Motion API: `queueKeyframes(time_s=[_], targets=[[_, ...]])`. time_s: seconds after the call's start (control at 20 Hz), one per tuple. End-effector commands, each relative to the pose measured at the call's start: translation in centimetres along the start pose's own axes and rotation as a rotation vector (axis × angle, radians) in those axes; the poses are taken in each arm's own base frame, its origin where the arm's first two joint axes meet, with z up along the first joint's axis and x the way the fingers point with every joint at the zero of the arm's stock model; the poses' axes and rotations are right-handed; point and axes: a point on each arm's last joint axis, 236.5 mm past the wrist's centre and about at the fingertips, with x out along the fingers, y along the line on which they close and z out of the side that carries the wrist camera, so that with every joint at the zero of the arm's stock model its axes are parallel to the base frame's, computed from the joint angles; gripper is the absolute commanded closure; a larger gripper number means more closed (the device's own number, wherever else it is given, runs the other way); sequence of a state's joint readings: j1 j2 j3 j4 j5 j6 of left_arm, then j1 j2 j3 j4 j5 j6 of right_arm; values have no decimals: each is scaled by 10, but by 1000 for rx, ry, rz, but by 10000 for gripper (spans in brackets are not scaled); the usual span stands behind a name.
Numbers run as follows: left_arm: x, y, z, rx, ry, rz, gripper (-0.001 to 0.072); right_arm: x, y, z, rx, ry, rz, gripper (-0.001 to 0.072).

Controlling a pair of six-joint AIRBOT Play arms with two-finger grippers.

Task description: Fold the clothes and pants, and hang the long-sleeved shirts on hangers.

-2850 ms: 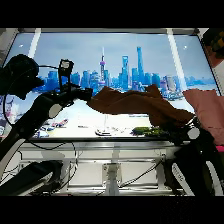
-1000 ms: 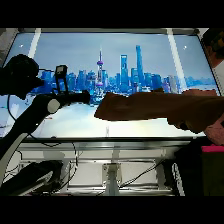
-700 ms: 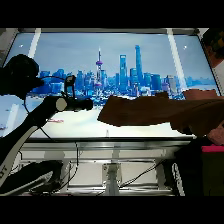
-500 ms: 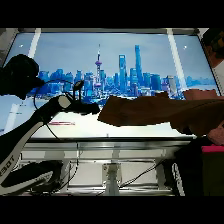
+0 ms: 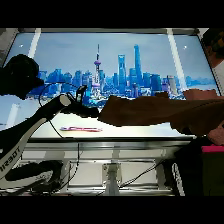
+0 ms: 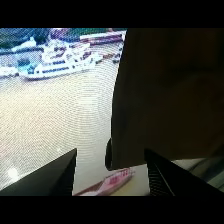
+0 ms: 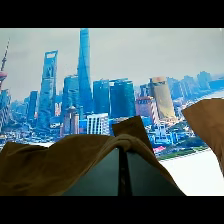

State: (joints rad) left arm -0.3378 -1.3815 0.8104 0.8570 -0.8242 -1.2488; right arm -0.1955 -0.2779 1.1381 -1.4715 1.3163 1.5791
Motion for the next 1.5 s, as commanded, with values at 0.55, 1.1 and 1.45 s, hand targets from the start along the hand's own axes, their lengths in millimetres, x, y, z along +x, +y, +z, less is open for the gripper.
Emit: queueKeyframes(time_s=[0.55, 1.1, 1.45], targets=[[29, -13, -23, -65, 114, -132, 370, 0, 0, -1, 0, 3, 0, 696], [-89, -54, 129, -231, -412, -455, 685, 19, -19, 25, -20, -81, -74, 696], [-326, -24, 177, -144, -1023, -467, 686, 112, -12, 50, 39, -48, -11, 697]])
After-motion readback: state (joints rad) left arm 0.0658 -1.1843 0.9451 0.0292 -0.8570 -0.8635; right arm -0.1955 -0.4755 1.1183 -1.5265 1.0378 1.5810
